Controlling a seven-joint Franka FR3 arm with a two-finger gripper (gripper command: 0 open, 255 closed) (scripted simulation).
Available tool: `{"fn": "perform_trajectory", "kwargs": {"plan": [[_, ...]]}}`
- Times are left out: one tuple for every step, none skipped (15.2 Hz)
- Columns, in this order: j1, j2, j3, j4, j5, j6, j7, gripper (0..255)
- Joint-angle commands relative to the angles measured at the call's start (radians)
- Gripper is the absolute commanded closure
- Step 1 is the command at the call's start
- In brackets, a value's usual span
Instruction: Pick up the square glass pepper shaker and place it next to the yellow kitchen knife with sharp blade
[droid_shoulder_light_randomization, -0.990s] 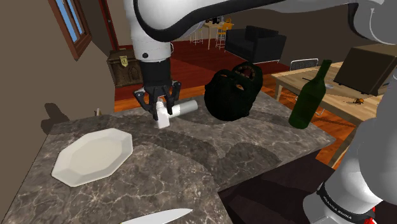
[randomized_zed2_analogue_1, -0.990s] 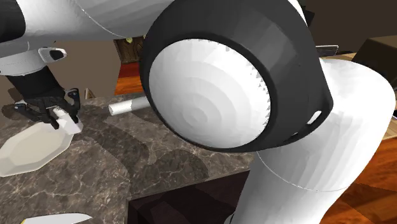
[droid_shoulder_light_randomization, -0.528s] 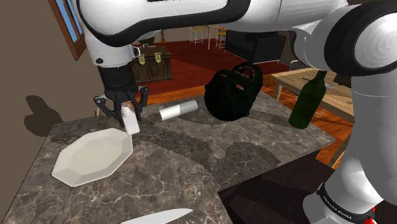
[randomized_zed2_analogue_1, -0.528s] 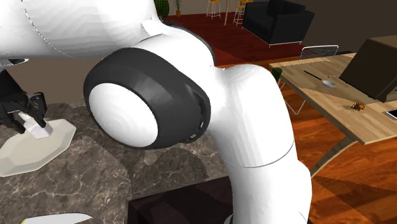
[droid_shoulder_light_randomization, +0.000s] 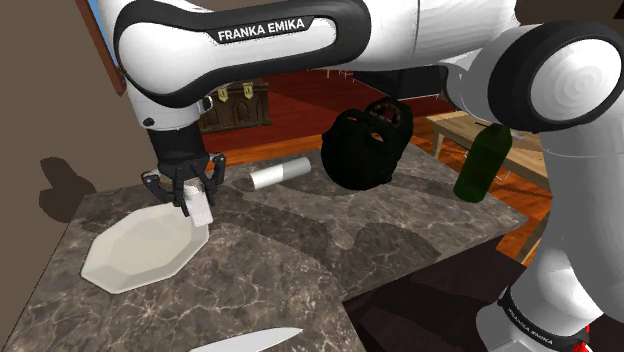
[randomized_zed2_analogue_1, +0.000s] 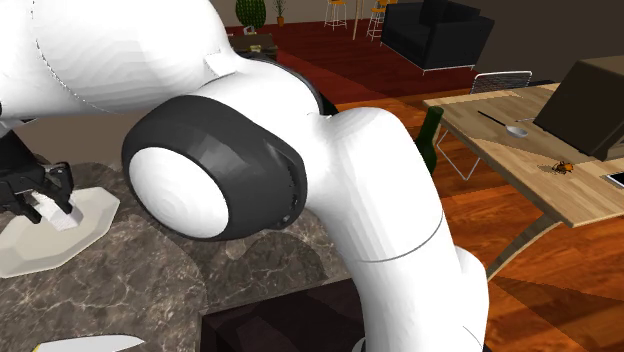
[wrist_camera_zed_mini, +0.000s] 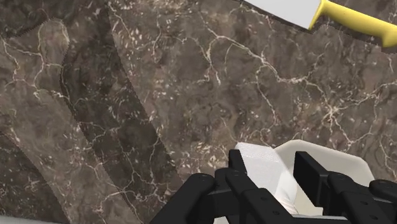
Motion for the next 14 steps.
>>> {"fn": "perform_trajectory", "kwargs": {"plan": [[-0.003,0.000,-0.001,-0.027,0.000,0.028,-0.001,255],[-0.005,0.000,-0.001,-0.041,0.000,0.041,-0.001,255],[-0.006,0.000,-0.001,-0.055,0.000,0.055,-0.001,255],[-0.007,0.001,-0.002,-0.067,-0.001,0.068,-0.002,255],[-0.008,0.001,-0.002,-0.080,-0.001,0.081,-0.002,255],[-0.010,0.002,-0.003,-0.092,-0.002,0.094,-0.002,255],[-0.010,0.004,-0.003,-0.103,-0.002,0.106,-0.002,255],[-0.011,0.005,-0.004,-0.115,-0.003,0.119,-0.002,255],[-0.012,0.007,-0.004,-0.125,-0.003,0.131,-0.002,255],[-0.013,0.009,-0.005,-0.136,-0.004,0.144,-0.002,255],[-0.013,0.011,-0.006,-0.146,-0.005,0.156,-0.002,255],[-0.014,0.014,-0.006,-0.155,-0.006,0.168,-0.002,255],[-0.014,0.017,-0.007,-0.165,-0.007,0.179,-0.002,255],[-0.014,0.020,-0.008,-0.173,-0.008,0.191,-0.002,255]]}}
